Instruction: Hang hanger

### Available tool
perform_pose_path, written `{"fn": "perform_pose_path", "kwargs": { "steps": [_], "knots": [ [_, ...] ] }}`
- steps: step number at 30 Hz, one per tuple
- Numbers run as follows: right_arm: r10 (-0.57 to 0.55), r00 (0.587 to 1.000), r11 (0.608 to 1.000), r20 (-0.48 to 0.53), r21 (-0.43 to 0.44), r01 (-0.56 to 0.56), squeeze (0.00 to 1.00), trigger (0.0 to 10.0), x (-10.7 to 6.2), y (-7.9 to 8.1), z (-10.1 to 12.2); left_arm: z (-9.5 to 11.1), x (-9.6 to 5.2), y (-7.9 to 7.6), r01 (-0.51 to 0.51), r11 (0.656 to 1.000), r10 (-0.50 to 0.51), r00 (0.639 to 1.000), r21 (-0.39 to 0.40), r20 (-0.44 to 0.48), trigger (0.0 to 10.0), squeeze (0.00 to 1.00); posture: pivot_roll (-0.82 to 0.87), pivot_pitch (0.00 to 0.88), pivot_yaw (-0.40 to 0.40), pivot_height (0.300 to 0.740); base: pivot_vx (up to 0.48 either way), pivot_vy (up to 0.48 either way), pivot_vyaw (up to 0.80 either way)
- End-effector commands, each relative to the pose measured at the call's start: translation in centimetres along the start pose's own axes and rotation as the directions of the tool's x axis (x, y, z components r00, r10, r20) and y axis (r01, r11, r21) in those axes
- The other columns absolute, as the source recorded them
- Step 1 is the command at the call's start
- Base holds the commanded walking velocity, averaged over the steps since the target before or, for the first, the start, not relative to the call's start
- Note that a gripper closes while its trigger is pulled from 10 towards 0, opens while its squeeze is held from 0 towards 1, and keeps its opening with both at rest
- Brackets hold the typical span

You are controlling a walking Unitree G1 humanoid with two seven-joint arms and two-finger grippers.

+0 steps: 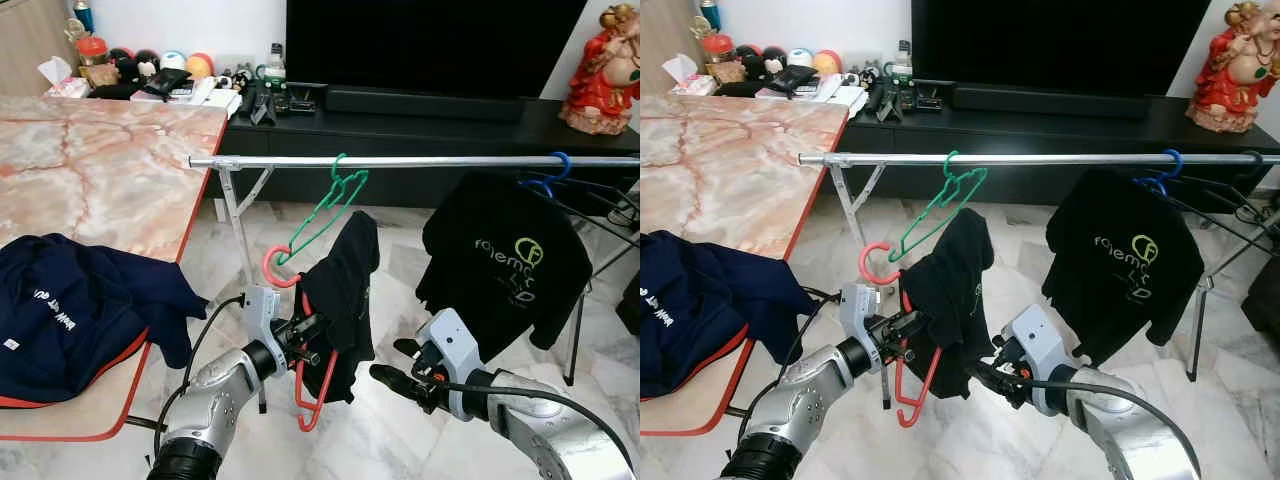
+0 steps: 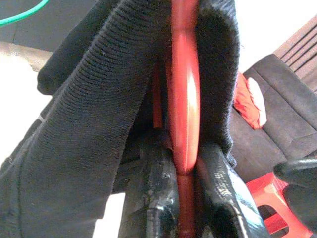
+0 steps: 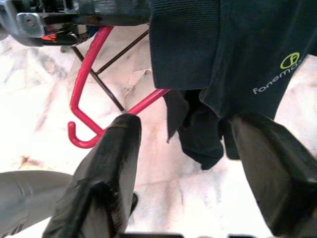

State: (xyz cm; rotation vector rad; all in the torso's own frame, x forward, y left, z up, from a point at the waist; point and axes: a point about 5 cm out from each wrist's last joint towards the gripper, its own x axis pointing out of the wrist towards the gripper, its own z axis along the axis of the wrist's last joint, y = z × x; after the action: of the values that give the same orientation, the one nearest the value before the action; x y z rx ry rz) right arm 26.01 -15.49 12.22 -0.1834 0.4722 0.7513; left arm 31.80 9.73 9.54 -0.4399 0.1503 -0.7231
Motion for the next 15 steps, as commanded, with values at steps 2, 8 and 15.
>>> {"fn": "perform_pose_path", "kwargs": {
  "steps": [2, 8, 15],
  "knots": [
    [-0.175, 0.980, 0.984, 0.098, 0.039, 0.172, 1.00, 10.0, -0.8, -2.2, 1.6, 0.7, 0.0, -0.3, 0.055, 0.997, -0.055, 0.998, 0.055, 0.007, 10.0, 0.00, -0.04, 0.081, -0.047, 0.740, 0.000, 0.000, 0.00],
    [-0.343, 0.902, 0.939, 0.264, 0.063, 0.339, 0.00, 10.0, -2.0, -5.7, 5.0, -0.7, -1.6, 0.3, 0.104, 0.988, -0.091, 0.989, 0.116, -0.113, 10.0, 0.00, -0.04, 0.081, -0.045, 0.740, 0.000, 0.000, 0.00],
    [-0.190, 0.944, 0.971, 0.271, -0.090, 0.222, 0.00, 10.0, -2.2, -6.6, 7.6, -2.0, -3.2, 0.5, 0.170, 0.976, -0.138, 0.967, 0.140, -0.214, 10.0, 0.00, -0.05, 0.083, -0.050, 0.740, 0.000, 0.000, 0.00]
  ]
}}
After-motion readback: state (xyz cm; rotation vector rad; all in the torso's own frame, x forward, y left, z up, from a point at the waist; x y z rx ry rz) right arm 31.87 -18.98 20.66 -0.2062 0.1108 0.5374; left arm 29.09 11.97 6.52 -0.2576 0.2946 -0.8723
